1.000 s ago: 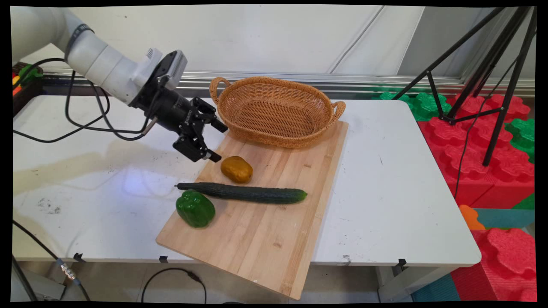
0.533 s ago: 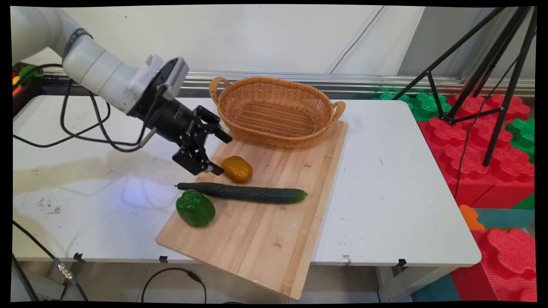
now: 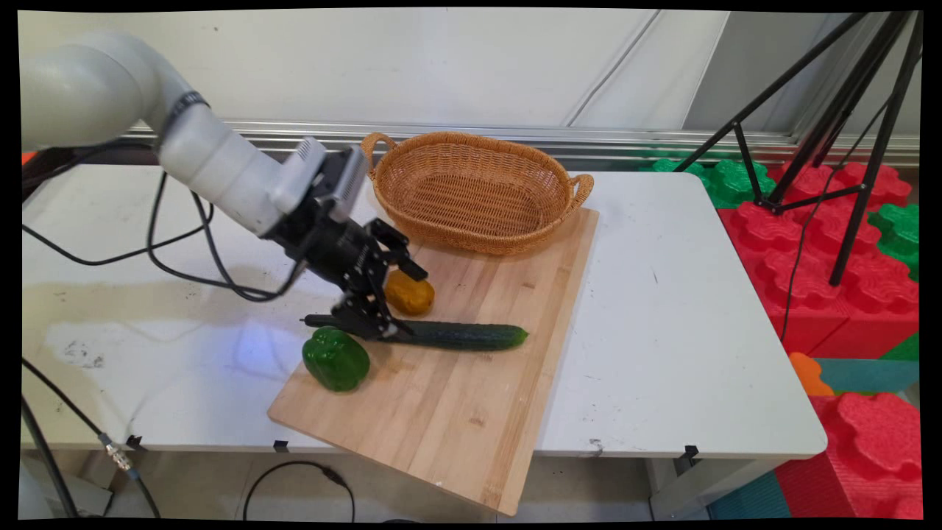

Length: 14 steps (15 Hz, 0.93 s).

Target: Pick up the cucumber from the cutting board

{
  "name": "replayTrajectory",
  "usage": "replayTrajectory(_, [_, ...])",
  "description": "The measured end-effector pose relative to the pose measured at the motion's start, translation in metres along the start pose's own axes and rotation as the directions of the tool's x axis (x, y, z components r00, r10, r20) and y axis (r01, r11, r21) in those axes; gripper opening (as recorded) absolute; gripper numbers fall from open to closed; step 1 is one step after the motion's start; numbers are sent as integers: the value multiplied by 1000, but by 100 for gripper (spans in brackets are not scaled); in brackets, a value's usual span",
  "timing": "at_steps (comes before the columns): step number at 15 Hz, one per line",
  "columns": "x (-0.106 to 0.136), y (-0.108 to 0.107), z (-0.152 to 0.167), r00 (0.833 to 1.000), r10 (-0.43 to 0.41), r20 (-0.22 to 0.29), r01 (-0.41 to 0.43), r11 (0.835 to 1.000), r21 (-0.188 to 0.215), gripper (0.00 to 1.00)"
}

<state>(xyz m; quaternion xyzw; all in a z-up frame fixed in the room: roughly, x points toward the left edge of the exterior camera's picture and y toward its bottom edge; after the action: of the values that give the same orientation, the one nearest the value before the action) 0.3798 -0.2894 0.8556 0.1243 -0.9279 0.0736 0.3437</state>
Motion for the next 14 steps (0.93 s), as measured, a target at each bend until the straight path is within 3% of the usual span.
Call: replayTrajectory(14, [15,-5,85,996,22,85,-23,1000,11,100])
